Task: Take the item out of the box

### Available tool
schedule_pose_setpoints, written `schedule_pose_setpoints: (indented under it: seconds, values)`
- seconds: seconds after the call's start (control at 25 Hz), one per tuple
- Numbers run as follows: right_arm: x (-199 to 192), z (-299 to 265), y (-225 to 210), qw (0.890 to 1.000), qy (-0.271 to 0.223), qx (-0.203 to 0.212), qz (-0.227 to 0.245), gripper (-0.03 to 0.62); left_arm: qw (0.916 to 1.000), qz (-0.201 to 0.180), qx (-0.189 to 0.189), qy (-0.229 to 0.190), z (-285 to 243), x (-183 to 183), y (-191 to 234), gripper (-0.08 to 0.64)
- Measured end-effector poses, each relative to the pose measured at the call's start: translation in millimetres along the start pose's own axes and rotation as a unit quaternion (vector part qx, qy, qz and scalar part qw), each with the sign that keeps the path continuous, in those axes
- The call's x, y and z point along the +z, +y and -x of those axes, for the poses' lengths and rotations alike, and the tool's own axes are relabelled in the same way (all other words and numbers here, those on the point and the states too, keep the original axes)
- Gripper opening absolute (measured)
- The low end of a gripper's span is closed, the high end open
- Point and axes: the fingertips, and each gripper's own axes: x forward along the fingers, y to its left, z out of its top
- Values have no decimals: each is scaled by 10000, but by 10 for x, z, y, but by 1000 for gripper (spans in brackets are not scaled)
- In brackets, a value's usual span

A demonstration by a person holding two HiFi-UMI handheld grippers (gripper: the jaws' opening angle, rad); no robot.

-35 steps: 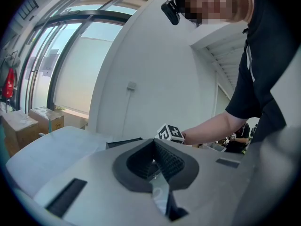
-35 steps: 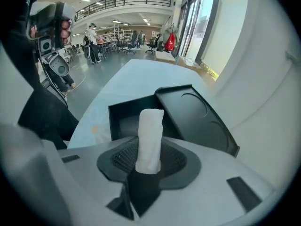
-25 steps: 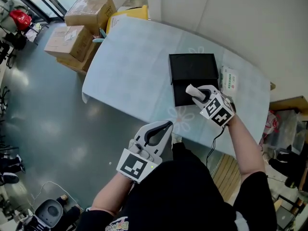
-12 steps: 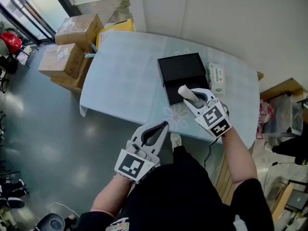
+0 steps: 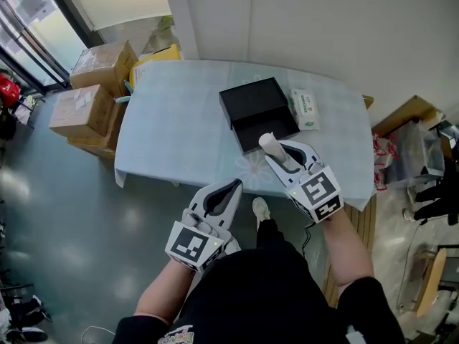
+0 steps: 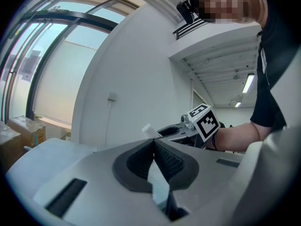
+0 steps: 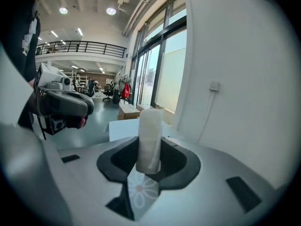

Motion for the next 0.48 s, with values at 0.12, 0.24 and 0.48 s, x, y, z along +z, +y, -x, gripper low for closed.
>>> schedule_pose_setpoints:
  seconds: [0.12,0.24,0.48]
  values:
    - [42,170,155,9997,-168,-115,-128,135,10000,-72,-65,-16,85,-26,-75,9]
    - [74,295,297,9992,-295,-205,-194,136,9998,-128,-118,-2,165,-66,-129,9]
    - [65,463,585,9984,-402,-292,-258,135,9997,-120,-196,32,323,-137,-228,9]
